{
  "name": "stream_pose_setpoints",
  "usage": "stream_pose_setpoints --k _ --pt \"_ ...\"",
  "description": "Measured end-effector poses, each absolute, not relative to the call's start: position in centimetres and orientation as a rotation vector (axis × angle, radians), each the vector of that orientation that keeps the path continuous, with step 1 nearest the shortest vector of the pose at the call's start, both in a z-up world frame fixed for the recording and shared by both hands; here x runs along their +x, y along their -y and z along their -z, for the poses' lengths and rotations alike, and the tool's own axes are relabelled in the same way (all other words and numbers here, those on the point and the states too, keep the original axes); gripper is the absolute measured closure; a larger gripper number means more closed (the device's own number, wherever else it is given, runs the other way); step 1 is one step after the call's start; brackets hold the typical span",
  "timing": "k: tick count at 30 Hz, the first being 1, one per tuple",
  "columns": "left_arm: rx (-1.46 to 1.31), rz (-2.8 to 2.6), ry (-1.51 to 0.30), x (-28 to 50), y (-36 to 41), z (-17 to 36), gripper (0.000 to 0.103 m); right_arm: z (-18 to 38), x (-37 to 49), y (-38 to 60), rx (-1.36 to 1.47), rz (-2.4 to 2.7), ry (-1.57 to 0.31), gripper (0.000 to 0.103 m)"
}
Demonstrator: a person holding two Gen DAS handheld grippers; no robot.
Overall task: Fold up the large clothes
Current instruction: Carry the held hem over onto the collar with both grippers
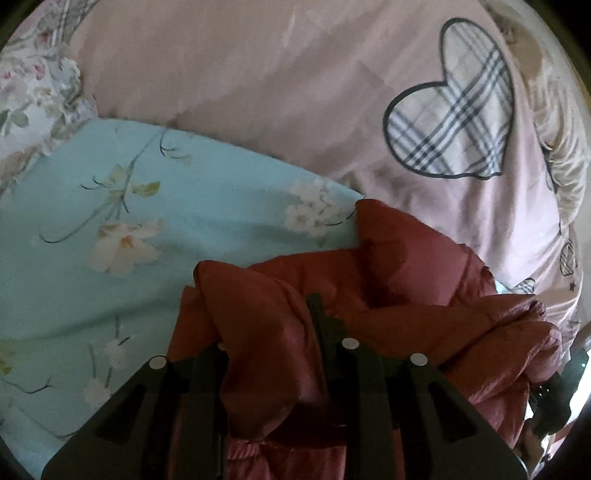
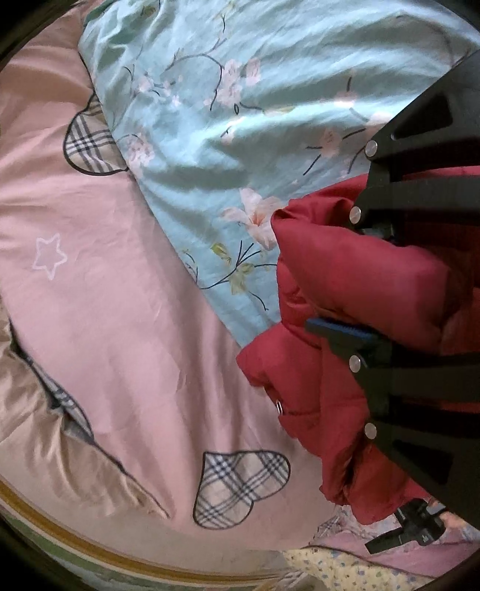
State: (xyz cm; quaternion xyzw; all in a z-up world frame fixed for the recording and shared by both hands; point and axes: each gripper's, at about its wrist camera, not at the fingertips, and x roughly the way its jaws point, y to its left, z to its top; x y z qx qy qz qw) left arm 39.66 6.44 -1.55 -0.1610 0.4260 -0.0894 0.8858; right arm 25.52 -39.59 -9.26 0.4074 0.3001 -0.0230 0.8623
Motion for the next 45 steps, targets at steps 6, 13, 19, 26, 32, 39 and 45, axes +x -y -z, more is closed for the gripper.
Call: stream_pose_setpoints --k 6,13,19,26,32,39,45 --pt "-0.318 0.185 -0.893 40.6 -5.9 2.1 0.081 10.6 26.8 39.5 0.877 0.084 -0.617 0.068" --pt "-0.314 0.202 -0.874 38.8 -6.7 0.6 0.074 10.9 27.3 39.5 0.864 0.091 -0.628 0.067" --pt "-0.31 0.203 -0.791 33.1 -8.1 -2.8 0.048 10.9 27.7 39.2 0.849 0.098 -0.643 0.067" --pt "-0.224 0.342 -0.764 28.0 -5.0 -4.5 0.048 10.4 28.4 38.5 0.795 0.115 -0.659 0.06" --pt "-0.025 0.333 -0.866 28.9 1.0 -0.3 0.047 8.3 27.4 38.7 0.789 0.081 -0.65 0.051" --pt "-0.004 0.273 -0.858 31.5 1.5 1.7 0.044 1.9 21.3 36.3 0.618 0.003 -0.509 0.024" --pt "0.01 0.256 -0.855 31.9 1.5 1.7 0.044 3.0 22.4 27.9 0.26 -0.158 -0.686 0.019"
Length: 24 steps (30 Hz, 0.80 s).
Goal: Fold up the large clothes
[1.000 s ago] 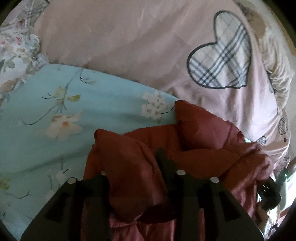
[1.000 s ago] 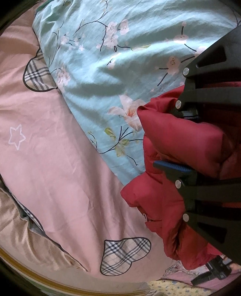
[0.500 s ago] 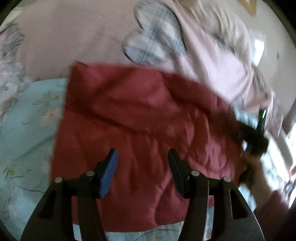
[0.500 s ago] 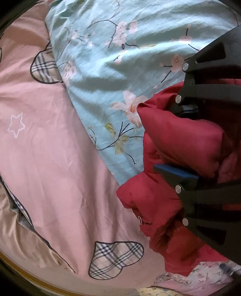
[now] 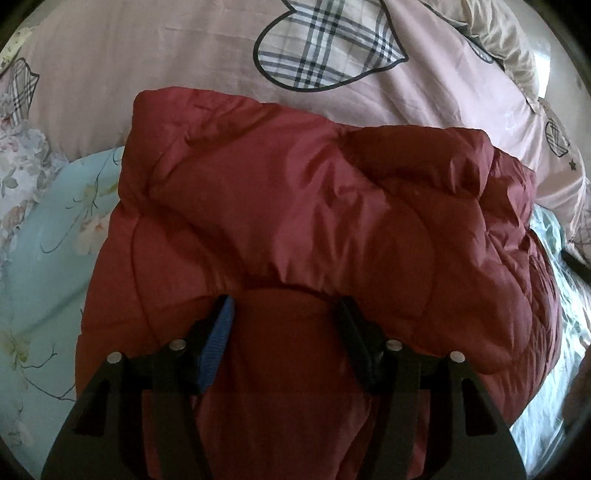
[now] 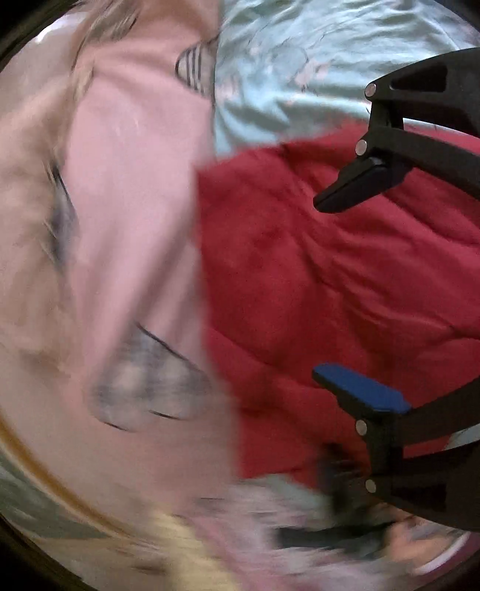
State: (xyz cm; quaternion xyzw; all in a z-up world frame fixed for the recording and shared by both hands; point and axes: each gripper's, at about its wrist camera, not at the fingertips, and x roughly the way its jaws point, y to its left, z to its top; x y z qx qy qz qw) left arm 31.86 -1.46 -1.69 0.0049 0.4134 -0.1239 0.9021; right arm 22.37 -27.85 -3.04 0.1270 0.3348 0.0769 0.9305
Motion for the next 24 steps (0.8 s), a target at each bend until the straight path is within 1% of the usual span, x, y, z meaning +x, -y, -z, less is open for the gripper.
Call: stream_pose_setpoints --k 3,7,9,16,24 --pt "-0.001 0.264 -0.845 31.5 0.8 1.1 0.045 5.3 24.6 27.2 0.223 -0.131 -0.774 0.019" --pt "-0.036 0.24 -0.844 32.6 -1.5 1.1 0.05 7.0 27.2 29.9 0.335 -0.086 -0.809 0.019" --pt "-0.043 0.215 -0.851 33.8 -2.4 1.4 0.05 7.5 28.2 30.5 0.356 -0.07 -0.824 0.019" --pt "-0.062 0.188 -0.89 37.0 -2.6 3.0 0.049 8.6 29.8 30.8 0.39 -0.062 -0.833 0.017" --pt "-0.068 0.188 -0.887 37.1 -2.8 3.2 0.049 8.8 30.4 30.7 0.401 -0.065 -0.83 0.015"
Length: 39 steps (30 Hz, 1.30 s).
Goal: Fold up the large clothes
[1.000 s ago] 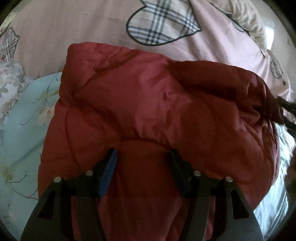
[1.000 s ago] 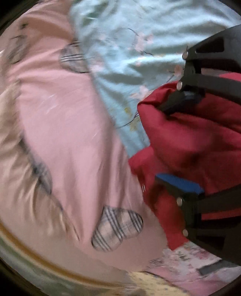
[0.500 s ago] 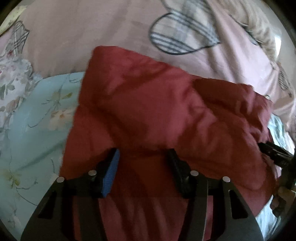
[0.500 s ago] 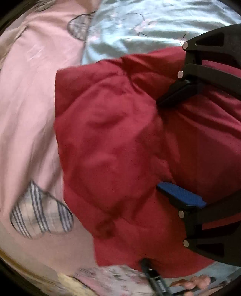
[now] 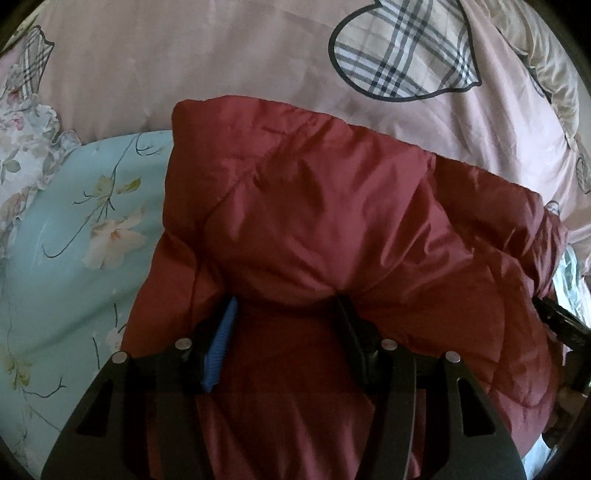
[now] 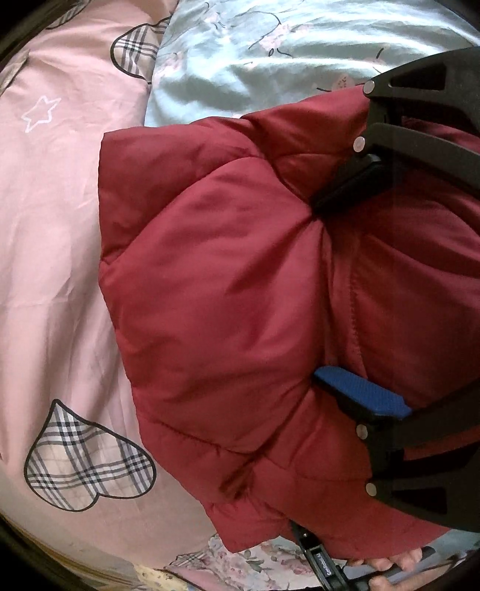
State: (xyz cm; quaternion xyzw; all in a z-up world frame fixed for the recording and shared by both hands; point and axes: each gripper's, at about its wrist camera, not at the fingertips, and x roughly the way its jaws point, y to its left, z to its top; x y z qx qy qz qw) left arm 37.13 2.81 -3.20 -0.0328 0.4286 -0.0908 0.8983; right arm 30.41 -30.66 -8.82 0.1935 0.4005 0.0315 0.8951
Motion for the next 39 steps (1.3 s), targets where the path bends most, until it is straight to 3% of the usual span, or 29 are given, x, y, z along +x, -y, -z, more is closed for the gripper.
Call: stream_pose_setpoints --k 10,13,25,34,39 --pt "-0.131 0.247 -0.856 33.3 -5.2 0.2 0.049 6.2 26.8 31.2 0.413 -0.089 -0.774 0.016" --pt "-0.157 0.254 -0.838 31.6 -6.2 -0.3 0.044 5.5 24.8 31.5 0.416 -0.107 -0.768 0.016" --pt "-0.236 0.26 -0.841 28.2 -9.7 0.2 0.042 5.4 19.3 33.6 0.46 -0.123 -0.784 0.016" --pt "-0.282 0.24 -0.848 28.2 -11.8 0.9 0.031 6.9 18.4 36.3 0.532 -0.099 -0.811 0.016" --pt "-0.308 0.24 -0.855 28.7 -12.5 1.7 0.031 7.6 18.4 37.0 0.553 -0.1 -0.814 0.016"
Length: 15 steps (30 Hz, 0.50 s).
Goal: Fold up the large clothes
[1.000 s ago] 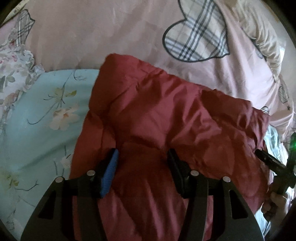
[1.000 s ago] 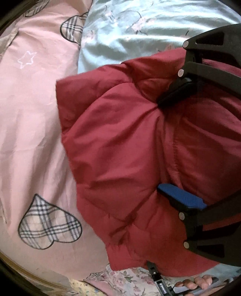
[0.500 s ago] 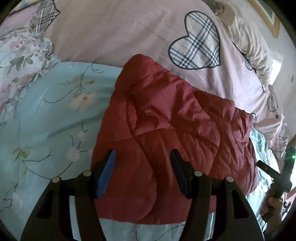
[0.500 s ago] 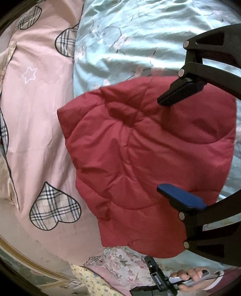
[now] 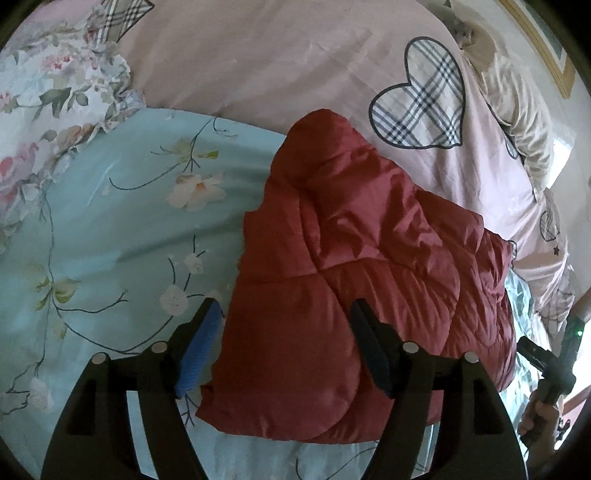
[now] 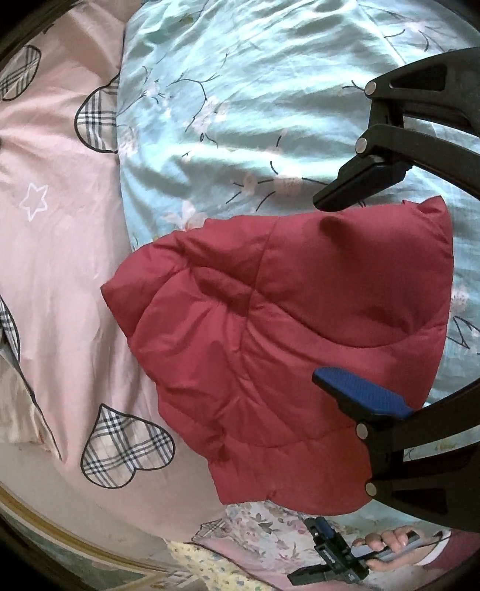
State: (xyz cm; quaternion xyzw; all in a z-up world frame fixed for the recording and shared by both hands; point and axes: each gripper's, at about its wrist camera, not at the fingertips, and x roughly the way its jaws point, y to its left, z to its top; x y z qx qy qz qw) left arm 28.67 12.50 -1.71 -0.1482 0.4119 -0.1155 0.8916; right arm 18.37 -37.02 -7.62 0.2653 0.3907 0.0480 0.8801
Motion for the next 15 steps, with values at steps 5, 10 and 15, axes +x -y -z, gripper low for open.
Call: stream_pose_setpoints --k 5,10,15 --pt "-0.383 0.275 -0.892 29.7 -13.3 3.4 0.029 8.4 18.7 37.8 0.596 -0.115 -0.807 0.016" --pt "-0.515 0.34 -0.907 30.6 -14.5 4.8 0.029 9.4 19.2 39.6 0.684 -0.11 -0.779 0.016" --pt "-0.548 0.378 -0.933 31.8 -14.0 5.6 0.025 11.3 20.8 40.9 0.768 -0.135 -0.812 0.014"
